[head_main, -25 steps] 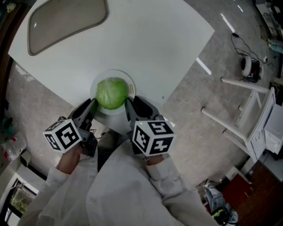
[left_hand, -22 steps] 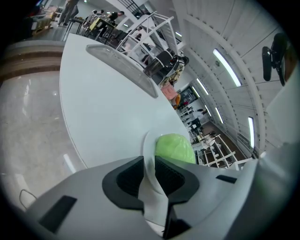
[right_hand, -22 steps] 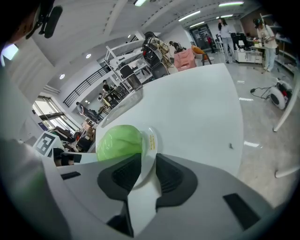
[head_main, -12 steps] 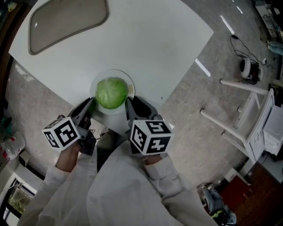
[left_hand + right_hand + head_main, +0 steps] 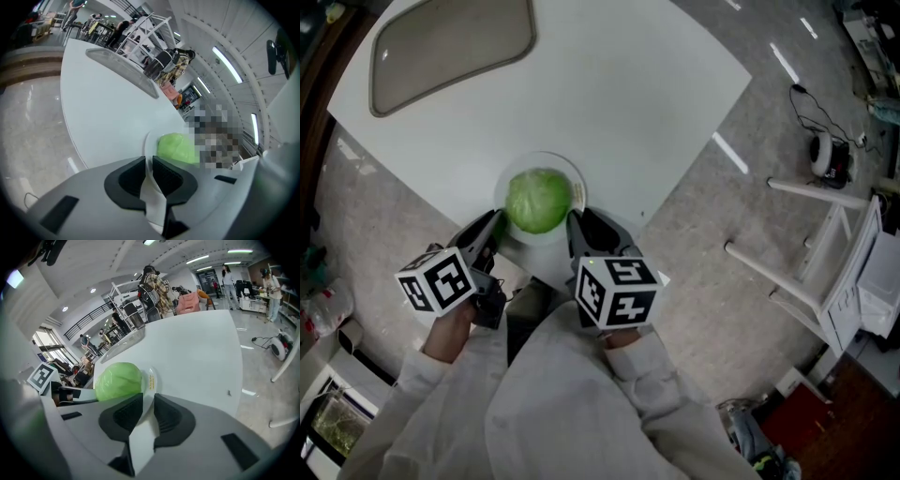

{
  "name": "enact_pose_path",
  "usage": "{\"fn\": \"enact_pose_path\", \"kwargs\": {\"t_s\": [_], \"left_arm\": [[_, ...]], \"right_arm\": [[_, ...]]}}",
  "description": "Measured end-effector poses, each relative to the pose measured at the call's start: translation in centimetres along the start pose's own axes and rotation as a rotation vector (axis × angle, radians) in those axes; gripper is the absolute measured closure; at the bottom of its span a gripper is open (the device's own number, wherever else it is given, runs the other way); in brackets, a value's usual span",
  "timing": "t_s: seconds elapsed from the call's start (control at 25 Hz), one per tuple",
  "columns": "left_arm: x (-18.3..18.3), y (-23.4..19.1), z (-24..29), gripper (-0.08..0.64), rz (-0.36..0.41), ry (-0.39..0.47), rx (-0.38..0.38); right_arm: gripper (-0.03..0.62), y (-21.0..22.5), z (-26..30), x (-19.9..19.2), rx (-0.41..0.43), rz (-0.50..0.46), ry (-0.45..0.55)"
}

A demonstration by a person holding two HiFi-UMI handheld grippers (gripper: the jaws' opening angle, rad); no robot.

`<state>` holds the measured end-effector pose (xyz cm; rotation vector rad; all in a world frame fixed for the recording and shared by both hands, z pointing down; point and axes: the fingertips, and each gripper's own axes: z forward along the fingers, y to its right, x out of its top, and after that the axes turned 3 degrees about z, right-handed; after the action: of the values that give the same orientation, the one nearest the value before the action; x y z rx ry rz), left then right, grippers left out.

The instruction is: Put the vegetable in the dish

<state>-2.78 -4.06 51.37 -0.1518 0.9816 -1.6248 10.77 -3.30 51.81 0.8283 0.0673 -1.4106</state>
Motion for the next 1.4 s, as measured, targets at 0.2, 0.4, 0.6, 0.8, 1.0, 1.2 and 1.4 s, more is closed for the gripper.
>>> {"fn": "enact_pose_path", "kwargs": {"t_s": [0.2, 0.4, 0.6, 0.8, 1.0, 1.2, 1.4], "left_arm": [[-0.2, 0.1, -0.1, 0.512, 0.031, -0.027, 0.022], [-0.4, 0.3, -0.1, 0.512, 0.041, -0.045, 0.044], [-0.2, 1.1, -0.4, 0.512, 0.05, -0.028, 0.061], [0.0, 1.9, -0.9, 0.512, 0.043, 0.005, 0.073], [-0.6, 2.4, -1.3, 0.512, 0.012, 0.006, 0.068], [-0.7, 3.1, -2.3, 0.512, 0.022, 0.031, 0.072], [-0.3, 3.1, -3.2, 0.512, 0.025, 0.063, 0.057]], "right_arm": [[0.52, 0.1, 0.0, 0.3, 0.039, 0.039, -0.016], [0.526, 0.2, 0.1, 0.8, 0.057, 0.047, -0.022], [0.528, 0.2, -0.3, 1.7, 0.072, 0.022, -0.02], [0.531, 0.0, -0.9, 2.6, 0.089, -0.003, -0.012], [0.531, -0.2, -1.5, 2.6, 0.103, -0.03, -0.027], [0.529, -0.7, -2.5, 2.5, 0.114, -0.034, -0.017], [0.529, -1.4, -3.0, 2.7, 0.121, -0.041, 0.0]]}}
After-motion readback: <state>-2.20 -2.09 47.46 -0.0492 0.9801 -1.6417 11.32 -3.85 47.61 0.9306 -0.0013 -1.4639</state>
